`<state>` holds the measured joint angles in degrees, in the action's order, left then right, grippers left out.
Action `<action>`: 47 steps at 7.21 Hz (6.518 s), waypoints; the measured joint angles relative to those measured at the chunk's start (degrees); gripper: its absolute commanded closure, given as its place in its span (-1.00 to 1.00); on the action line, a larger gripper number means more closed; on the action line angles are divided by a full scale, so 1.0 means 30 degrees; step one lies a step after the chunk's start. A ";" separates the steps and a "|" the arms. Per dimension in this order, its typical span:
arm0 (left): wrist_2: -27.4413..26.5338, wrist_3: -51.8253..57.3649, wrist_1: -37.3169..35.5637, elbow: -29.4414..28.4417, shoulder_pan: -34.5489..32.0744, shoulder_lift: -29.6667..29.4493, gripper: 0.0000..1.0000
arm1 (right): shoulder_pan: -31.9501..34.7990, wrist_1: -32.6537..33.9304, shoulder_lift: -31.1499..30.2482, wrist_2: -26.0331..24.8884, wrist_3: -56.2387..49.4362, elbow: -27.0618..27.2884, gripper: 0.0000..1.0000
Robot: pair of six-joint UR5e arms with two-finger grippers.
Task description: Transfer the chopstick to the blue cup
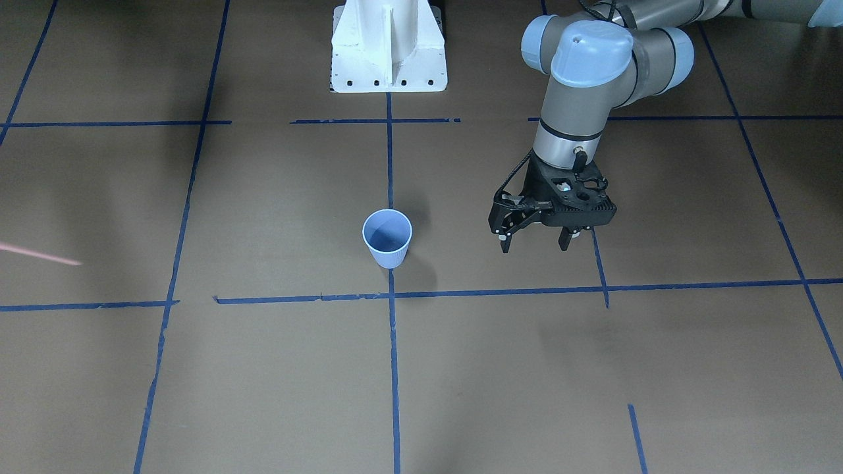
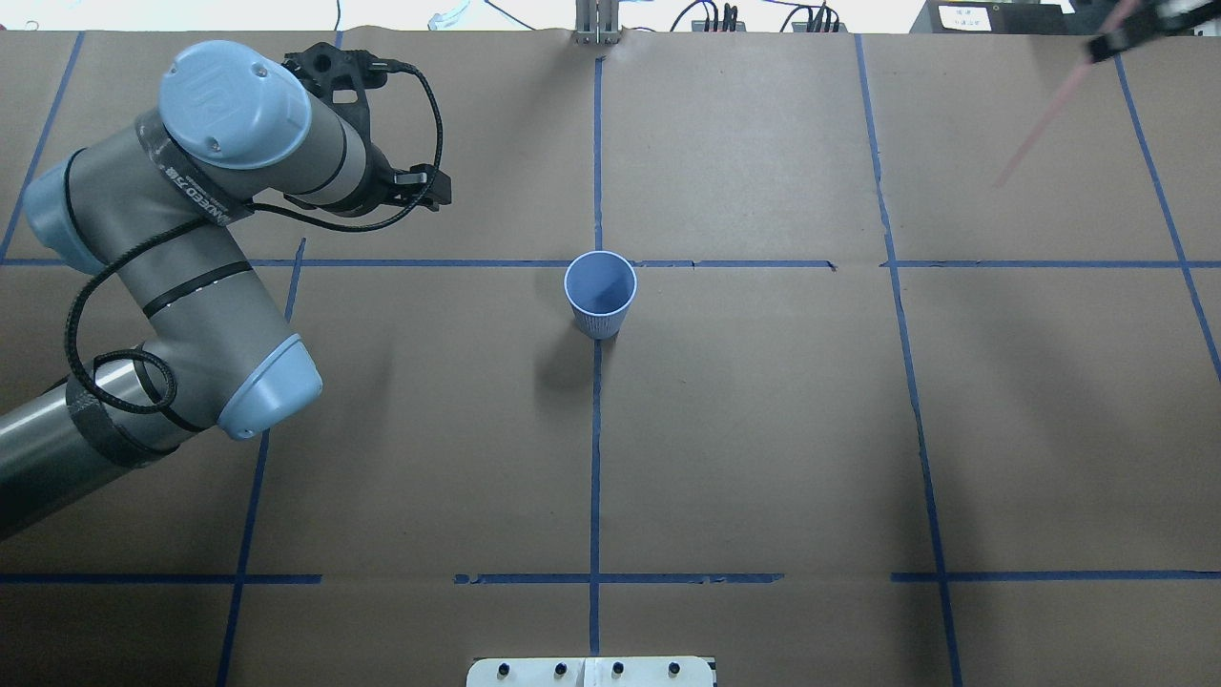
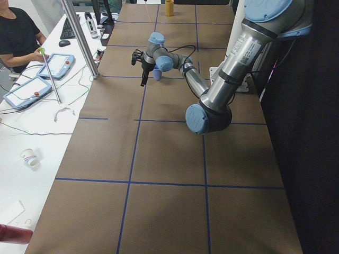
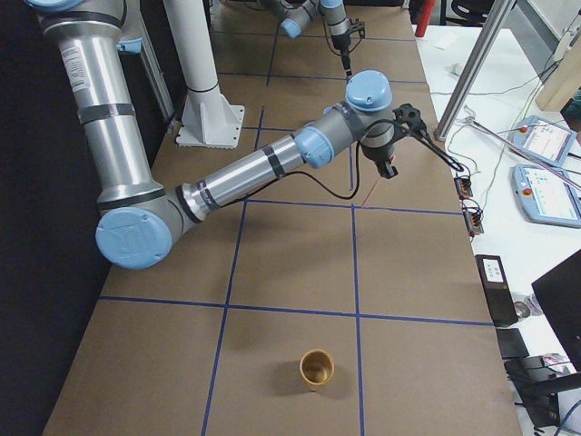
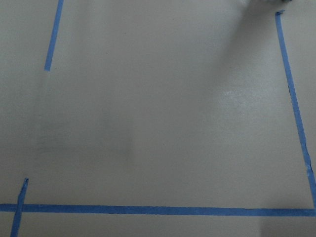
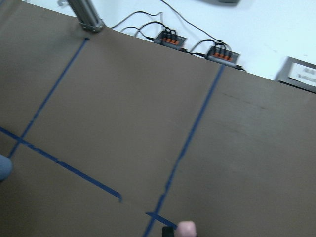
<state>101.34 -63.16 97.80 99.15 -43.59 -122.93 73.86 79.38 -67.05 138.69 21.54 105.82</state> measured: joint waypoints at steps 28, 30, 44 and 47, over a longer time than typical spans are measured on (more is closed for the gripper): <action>0.9496 2.1322 -0.1618 -0.0864 -1.2933 0.8152 -1.00 | 0.4484 0.5437 -0.5456 -0.1451 -0.9649 -0.2985 -1.00; 1.0138 2.4625 -0.6837 -0.0829 -1.5052 0.8331 -1.00 | 0.4987 0.5827 -0.5621 -0.1715 -1.1442 -0.4568 -1.00; 1.1876 2.5128 -0.7629 -0.0427 -1.5430 1.1133 -1.00 | 0.3937 0.6005 -0.6863 -0.1859 -1.1587 -0.4221 -1.00; 1.1913 2.5210 -0.7160 -0.0350 -1.5390 1.1092 -1.00 | 0.3812 0.6001 -0.6902 -0.1847 -1.1586 -0.4174 -1.00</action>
<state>137.08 12.47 76.32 98.10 -89.77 -89.65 85.29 97.38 -87.76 133.15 -13.22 93.30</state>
